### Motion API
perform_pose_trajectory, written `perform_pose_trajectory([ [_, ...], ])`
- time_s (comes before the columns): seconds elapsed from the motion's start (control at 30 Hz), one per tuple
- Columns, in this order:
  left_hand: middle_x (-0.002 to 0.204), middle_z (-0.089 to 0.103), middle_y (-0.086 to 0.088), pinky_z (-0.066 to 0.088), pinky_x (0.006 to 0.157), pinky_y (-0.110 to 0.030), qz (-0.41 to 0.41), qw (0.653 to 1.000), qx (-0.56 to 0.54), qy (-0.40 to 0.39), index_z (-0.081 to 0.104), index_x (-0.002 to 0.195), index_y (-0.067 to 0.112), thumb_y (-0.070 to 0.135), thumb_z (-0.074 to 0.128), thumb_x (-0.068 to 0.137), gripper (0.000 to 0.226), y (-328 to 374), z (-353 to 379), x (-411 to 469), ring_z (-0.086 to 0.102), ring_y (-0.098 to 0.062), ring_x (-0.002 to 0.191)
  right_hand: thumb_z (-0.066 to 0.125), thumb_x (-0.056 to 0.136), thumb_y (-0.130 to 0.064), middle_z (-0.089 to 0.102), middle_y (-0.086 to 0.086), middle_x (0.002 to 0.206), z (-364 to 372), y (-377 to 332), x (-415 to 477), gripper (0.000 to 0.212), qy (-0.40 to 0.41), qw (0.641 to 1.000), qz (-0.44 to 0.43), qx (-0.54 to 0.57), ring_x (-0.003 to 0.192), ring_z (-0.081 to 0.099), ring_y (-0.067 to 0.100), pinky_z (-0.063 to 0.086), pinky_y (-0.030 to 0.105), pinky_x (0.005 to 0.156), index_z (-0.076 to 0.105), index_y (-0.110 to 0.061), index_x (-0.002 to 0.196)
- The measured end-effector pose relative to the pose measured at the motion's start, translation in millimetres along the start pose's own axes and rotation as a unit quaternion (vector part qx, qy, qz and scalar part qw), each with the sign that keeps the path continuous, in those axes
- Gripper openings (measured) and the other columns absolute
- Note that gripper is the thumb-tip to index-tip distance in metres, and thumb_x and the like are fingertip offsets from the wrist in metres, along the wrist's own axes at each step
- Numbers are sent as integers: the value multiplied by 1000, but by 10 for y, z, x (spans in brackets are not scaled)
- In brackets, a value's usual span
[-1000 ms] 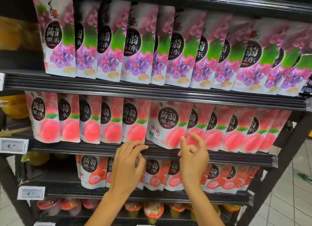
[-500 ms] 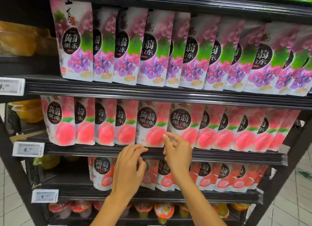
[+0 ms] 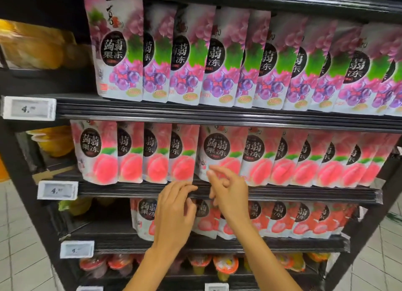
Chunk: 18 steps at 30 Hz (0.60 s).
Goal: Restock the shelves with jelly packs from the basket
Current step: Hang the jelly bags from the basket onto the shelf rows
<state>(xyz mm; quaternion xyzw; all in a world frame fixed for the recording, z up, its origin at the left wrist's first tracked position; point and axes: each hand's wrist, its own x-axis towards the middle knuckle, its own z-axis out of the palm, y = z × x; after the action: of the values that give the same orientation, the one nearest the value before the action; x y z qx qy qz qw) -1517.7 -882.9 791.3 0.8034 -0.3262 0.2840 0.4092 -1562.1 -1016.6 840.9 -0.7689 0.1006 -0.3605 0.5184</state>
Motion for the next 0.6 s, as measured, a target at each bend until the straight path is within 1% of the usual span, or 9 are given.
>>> perform_pose_trajectory([
  [0.07,119,61,7,26,108,-20,-5,1000,22,3,67,111,17,2,62,82,33,-56,-75,15,47,-9,118,63,93,-37,63,4,49,162,-59,29,24,-30,1000,6,-4,40,54,8,52,34,55,70,-23,111],
  [0.13,120,61,7,25,108,-19,-18,999,40,0,67,111,18,0,65,81,35,-126,-126,22,48,-10,119,64,93,-35,64,4,49,276,-92,62,21,-43,999,6,-7,38,55,10,52,33,54,70,-22,109],
  [0.2,121,59,9,31,108,-23,-26,999,45,-3,67,111,19,1,63,81,35,-168,-166,8,49,-9,119,62,94,-30,62,2,48,325,-93,99,13,-35,999,21,-10,38,55,14,53,35,54,70,-23,102],
  [0.3,121,58,10,33,105,-19,-35,998,46,5,66,111,17,-1,62,82,34,-206,-214,-26,46,-4,118,56,97,-27,60,-1,46,271,-48,140,14,1,999,43,-23,39,56,15,56,40,57,69,-22,99],
  [0.33,120,58,9,32,105,-19,-38,998,53,9,66,111,17,-1,62,82,35,-227,-223,-42,46,-5,119,56,97,-28,60,-1,46,231,-28,148,14,10,999,44,-22,39,55,13,56,38,56,69,-22,99],
  [0.4,120,58,7,35,105,-25,-49,996,72,17,66,113,17,-1,62,82,35,-278,-243,-76,48,-9,119,58,97,-27,61,-2,46,161,-7,157,13,2,999,34,-4,36,53,9,51,29,50,70,-22,100],
  [0.47,121,59,6,38,105,-31,-67,993,92,26,65,115,17,0,62,83,37,-339,-273,-99,50,-12,119,60,96,-26,64,0,49,151,-26,171,12,-44,999,20,21,36,54,10,49,24,47,69,-21,103],
  [0.53,123,59,6,36,107,-31,-84,989,112,36,64,118,17,2,62,83,38,-406,-315,-127,50,-14,120,62,95,-26,66,4,52,213,-61,182,13,-89,995,11,34,38,56,14,50,23,49,65,-23,107],
  [0.6,125,58,5,33,107,-30,-96,986,132,42,63,120,18,3,62,83,40,-484,-376,-147,50,-15,121,62,95,-26,66,5,51,296,-98,191,11,-96,995,10,29,38,58,15,49,19,48,66,-22,105],
])
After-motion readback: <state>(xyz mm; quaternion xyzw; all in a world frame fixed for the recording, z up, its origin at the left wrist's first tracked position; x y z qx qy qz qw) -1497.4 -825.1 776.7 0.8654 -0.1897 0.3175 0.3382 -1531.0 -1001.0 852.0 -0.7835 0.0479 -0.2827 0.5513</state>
